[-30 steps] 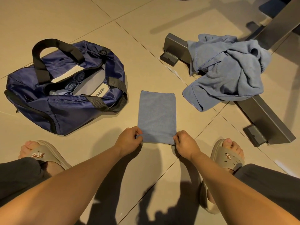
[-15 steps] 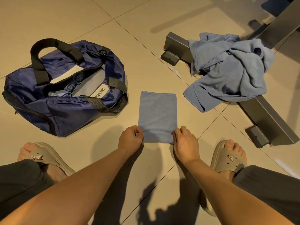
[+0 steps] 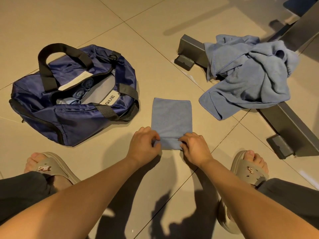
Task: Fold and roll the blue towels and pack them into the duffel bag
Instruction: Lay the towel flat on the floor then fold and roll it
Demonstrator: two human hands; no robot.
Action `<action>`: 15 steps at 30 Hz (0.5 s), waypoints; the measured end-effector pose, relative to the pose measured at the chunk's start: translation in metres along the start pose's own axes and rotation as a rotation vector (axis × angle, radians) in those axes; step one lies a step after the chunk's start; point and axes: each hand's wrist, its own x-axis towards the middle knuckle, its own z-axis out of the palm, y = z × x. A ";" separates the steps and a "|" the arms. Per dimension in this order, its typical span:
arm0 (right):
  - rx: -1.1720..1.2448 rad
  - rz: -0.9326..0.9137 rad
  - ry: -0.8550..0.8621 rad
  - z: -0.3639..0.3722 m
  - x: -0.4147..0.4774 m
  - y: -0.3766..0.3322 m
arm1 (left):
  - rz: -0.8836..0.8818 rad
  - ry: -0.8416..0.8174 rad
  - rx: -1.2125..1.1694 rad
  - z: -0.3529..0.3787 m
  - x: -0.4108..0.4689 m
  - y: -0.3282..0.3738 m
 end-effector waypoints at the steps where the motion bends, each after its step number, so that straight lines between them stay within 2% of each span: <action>1: 0.030 0.020 -0.045 -0.003 0.006 0.002 | 0.089 -0.030 0.087 0.002 -0.001 0.000; 3: 0.091 0.068 -0.137 -0.009 0.016 0.005 | 0.177 -0.068 0.206 0.009 -0.002 -0.002; 5: 0.120 0.089 -0.175 -0.016 0.021 0.004 | 0.189 -0.044 0.227 0.012 0.002 -0.006; 10: -0.026 -0.041 0.122 -0.022 0.001 -0.005 | 0.082 -0.129 0.146 0.005 0.029 -0.007; 13: -0.140 -0.142 0.146 -0.019 -0.005 -0.008 | 0.039 -0.261 0.144 -0.002 0.048 -0.008; 15: -0.181 -0.141 0.161 -0.014 -0.001 -0.006 | 0.007 -0.294 0.143 -0.002 0.053 -0.007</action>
